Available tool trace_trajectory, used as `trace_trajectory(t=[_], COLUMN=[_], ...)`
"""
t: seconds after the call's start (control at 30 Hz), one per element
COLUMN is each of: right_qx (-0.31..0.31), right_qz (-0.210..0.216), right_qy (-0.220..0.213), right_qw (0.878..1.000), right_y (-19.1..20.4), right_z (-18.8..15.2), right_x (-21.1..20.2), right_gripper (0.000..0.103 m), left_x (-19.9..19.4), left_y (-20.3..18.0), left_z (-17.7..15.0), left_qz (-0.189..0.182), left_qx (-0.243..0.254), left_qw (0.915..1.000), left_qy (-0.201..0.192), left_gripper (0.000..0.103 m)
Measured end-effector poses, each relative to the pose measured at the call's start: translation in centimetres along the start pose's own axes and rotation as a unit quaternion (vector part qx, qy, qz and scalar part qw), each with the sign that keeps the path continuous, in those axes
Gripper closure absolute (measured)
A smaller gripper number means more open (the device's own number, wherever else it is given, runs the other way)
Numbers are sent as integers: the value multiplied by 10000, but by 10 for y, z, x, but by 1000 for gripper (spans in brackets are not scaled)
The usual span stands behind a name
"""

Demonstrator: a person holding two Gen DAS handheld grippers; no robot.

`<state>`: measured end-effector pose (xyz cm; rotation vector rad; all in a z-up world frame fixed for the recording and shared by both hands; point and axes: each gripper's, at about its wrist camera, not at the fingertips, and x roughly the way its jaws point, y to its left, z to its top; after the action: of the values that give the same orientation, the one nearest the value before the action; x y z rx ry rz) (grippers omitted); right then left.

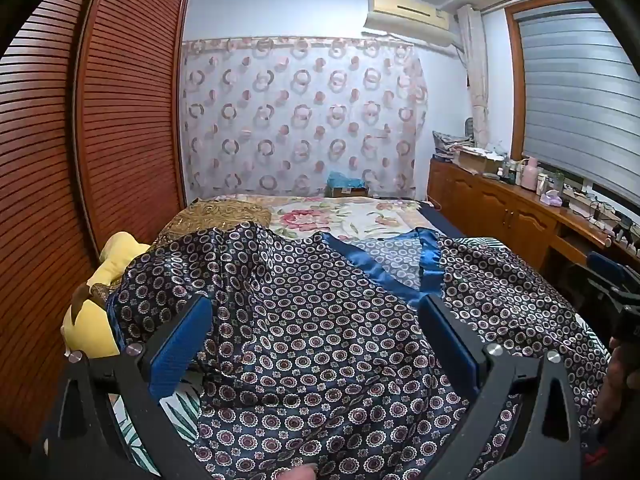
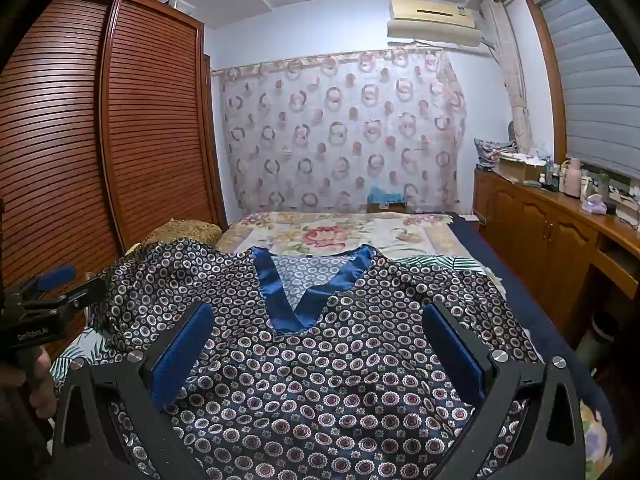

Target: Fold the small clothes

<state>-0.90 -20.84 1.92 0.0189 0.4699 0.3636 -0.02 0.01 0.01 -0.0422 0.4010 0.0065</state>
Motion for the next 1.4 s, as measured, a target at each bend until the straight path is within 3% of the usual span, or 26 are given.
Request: trace_trajectory(t=[1.4], right_qx=[-26], right_qz=[-39], right_qy=[17], right_qw=[10000], right_y=[-1], right_z=[-1], right_x=[0], right_gripper=[0], left_x=[-7], left_y=[3], left_z=[3], left_qz=[17], left_qx=[53], left_qw=[9999], left_qy=[-88], left_gripper=[0])
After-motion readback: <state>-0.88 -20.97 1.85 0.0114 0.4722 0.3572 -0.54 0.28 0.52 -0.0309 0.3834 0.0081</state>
